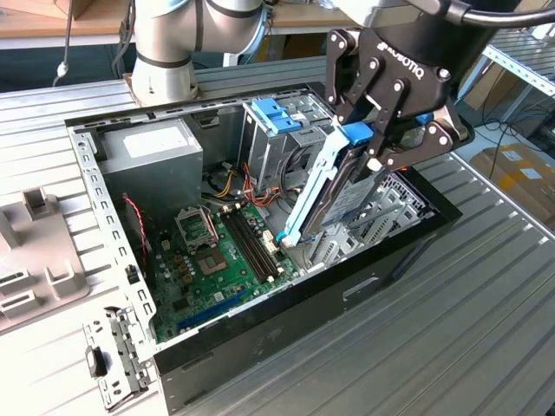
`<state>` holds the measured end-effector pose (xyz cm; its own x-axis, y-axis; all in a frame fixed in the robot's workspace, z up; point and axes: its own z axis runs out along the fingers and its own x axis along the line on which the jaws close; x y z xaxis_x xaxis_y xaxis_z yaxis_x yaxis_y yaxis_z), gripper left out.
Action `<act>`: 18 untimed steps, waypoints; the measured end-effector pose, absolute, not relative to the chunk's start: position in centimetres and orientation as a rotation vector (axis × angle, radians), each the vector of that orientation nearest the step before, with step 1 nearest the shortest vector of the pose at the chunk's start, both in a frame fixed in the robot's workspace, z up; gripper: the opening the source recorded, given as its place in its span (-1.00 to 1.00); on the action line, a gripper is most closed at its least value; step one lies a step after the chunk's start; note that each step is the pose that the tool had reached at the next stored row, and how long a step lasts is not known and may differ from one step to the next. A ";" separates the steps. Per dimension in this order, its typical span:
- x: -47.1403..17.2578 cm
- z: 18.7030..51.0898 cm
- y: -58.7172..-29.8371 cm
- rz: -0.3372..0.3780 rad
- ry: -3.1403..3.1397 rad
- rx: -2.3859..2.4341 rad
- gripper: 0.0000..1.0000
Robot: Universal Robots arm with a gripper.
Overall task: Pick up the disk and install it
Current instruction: 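Pick up the disk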
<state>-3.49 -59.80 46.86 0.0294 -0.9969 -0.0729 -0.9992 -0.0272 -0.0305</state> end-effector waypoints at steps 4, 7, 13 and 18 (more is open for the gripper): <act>-2.7 46.8 -60.1 0.048 2.139 -2.201 -0.26; -2.3 46.8 -60.2 0.049 2.139 -2.201 -0.26; -1.2 46.8 -60.4 0.049 2.139 -2.201 -0.26; -0.2 46.8 -60.6 0.050 2.140 -2.201 -0.26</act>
<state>-0.21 -60.63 46.82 0.0293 -0.9969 -0.0729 -0.9992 -0.0272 -0.0285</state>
